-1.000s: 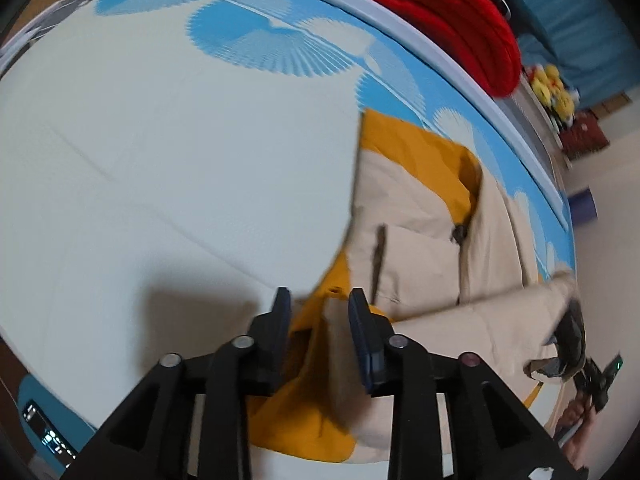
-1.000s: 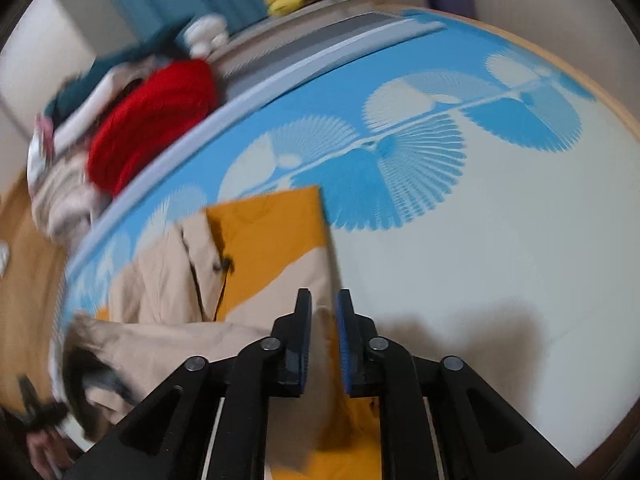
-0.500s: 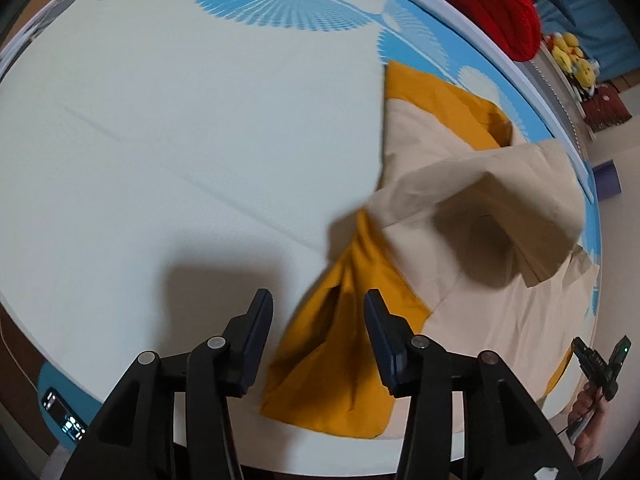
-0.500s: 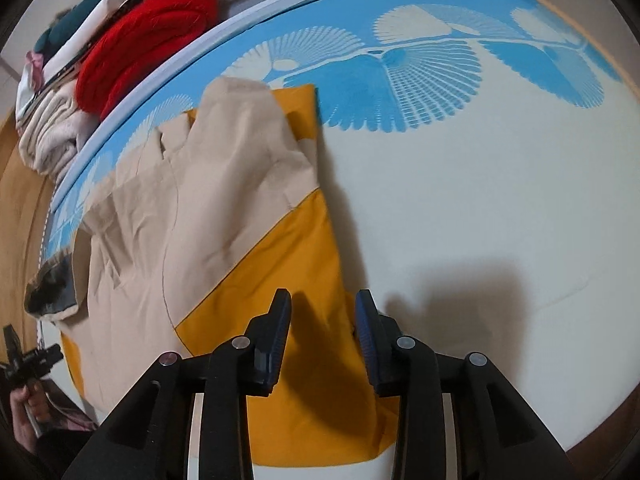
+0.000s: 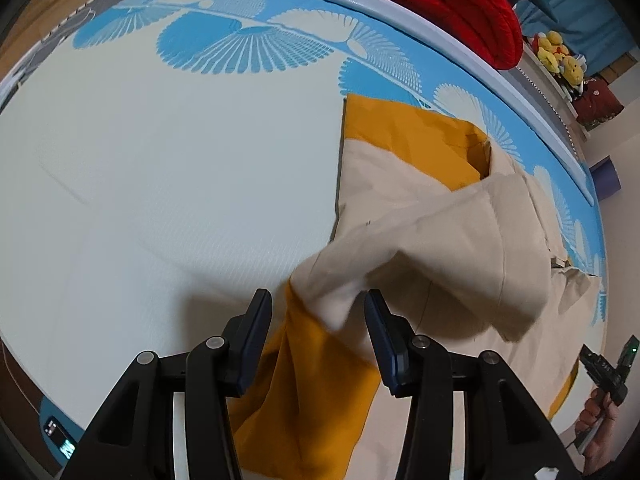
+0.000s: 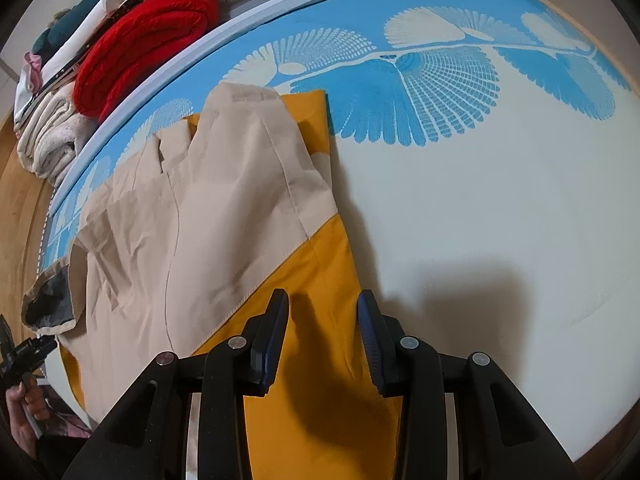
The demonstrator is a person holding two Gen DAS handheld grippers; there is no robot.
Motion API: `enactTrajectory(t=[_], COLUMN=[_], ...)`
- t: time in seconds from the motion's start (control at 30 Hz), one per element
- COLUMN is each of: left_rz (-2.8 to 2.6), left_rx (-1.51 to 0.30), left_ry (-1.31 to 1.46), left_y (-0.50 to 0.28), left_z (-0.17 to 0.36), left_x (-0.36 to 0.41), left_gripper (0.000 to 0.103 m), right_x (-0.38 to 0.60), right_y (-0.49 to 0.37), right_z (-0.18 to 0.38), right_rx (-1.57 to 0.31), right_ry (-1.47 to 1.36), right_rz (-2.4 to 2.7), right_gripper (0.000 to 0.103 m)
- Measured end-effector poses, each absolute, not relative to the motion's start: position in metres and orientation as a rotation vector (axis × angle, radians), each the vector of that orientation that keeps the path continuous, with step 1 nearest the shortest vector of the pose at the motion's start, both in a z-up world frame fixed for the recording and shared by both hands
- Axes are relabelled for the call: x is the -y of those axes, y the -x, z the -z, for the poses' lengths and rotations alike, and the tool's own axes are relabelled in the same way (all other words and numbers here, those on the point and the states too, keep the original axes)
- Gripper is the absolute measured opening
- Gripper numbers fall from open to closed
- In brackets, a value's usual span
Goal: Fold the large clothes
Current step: 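Lift the hem with both tools and fold it over toward the hood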
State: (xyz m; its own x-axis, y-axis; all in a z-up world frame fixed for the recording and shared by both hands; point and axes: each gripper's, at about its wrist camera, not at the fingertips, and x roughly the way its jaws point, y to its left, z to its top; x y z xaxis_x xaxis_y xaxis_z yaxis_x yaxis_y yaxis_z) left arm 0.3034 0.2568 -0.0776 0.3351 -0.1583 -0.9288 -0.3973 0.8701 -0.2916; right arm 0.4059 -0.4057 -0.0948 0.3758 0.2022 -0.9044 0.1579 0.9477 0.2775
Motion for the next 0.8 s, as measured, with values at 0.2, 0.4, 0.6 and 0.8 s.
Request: enactTrajectory(t=[0.2,0.4,0.6,0.8], left_rz=[-0.163,-0.152,-0.194,-0.219], left_rx=[-1.205,-1.144,-0.943,-0.799], left_ry=[0.492,0.407,0.396,0.379], left_y=[-0.317,-0.332,-0.343,-0.362], left_z=[0.077,0.066,0.032,0.014], left_x=[-0.255,-0.25,-0.26,-0.264], left_gripper=[0.04,0.001,0.0,0.0], right_x=[0.397,0.389,0.389,0.388], right_y=[-0.414,-0.414,-0.414,-0.417], right_z=[0.095,0.062,0.025,-0.012], right_rx=[-1.182,-1.045,-0.857,-0.634], right_ry=[-0.293,-0.228,-0.242,-0.27], right_rz=[-0.053,-0.056,-0.012,0.045], right_gripper=[0.033,0.004,0.002,0.002])
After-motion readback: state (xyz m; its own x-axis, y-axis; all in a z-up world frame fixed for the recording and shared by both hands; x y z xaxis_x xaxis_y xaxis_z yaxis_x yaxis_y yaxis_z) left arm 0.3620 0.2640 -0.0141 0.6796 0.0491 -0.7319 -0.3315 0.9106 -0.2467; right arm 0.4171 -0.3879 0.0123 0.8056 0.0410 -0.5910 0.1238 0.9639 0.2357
